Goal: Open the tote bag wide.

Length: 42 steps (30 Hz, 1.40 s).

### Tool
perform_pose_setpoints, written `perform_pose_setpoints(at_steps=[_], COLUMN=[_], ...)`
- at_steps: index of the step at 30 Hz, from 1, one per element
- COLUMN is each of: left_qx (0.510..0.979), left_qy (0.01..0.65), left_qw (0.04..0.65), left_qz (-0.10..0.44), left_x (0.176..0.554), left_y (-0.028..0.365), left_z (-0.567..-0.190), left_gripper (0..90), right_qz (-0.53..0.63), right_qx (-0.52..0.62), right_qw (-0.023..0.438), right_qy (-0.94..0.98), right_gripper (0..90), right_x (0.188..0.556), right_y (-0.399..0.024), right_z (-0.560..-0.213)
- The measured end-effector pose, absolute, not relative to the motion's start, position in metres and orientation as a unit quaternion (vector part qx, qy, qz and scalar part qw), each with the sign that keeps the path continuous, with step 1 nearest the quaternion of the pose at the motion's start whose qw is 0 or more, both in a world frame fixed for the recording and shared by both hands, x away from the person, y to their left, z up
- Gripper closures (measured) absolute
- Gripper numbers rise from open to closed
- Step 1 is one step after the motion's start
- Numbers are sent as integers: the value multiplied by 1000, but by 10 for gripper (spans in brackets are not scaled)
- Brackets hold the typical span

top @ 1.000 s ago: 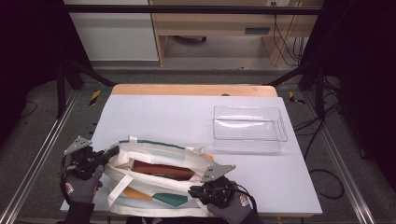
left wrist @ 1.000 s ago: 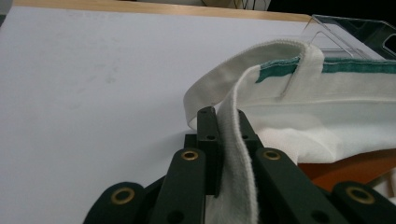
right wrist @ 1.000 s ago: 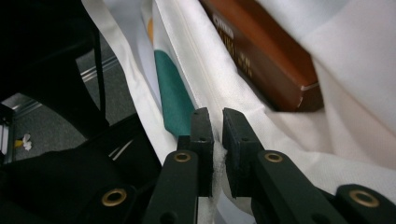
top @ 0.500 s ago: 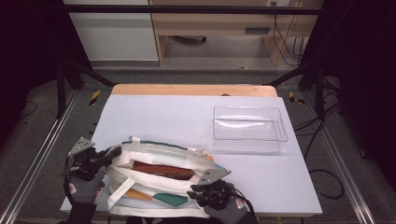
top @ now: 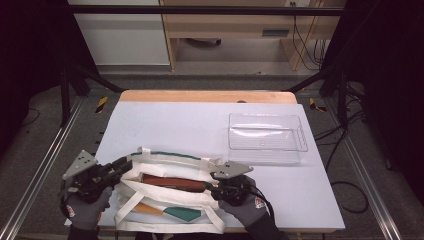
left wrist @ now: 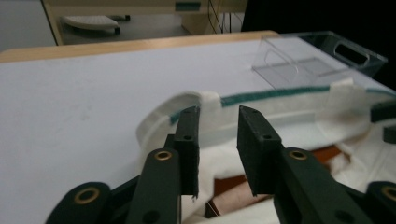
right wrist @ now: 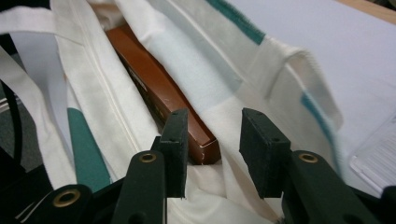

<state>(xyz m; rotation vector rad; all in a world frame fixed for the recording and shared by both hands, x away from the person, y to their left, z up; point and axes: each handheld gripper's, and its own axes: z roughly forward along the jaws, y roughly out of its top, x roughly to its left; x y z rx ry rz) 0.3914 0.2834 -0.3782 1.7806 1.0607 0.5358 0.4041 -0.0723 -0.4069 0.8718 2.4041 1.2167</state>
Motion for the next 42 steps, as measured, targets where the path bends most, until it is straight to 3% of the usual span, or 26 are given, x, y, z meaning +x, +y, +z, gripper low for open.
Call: perform_pose_setpoints(at_steps=[5,16,19,23,25,28,31,34,37,39,42], left_qx=[761,798,800,802,803,802,801,799,799,798,799], left_qy=[427,428,431,436,436,437,436,435,435,436,437], left_qw=[441,388,385,379,376,377,382,386,385,384,380], left_qz=[211,170,160,154,156,153,152,154,157,159,160], left_x=[390,380,379,380,380,380,380,380,380,380,381], left_y=[269,270,274,273,272,273,274,273,273,273,272], left_z=[-397,-430,-438,-444,-445,-446,-446,-445,-447,-448,-450], left_gripper=[801,799,797,795,788,782,773,754,757,766,784], right_qz=[404,360,356,354,347,344,368,369,365,353,338], right_qx=[302,305,298,299,303,310,309,305,302,299,291], right_qw=[163,208,212,205,215,231,213,202,209,217,230], right_qy=[848,857,860,862,861,856,851,854,856,859,865], right_gripper=[572,546,618,848,900,900,900,700,626,632,742], right_x=[412,420,422,423,423,425,424,420,420,422,423], right_y=[-59,-58,-58,-57,-58,-60,-62,-60,-58,-56,-54], right_z=[-419,-431,-435,-435,-435,-434,-431,-432,-435,-439,-442])
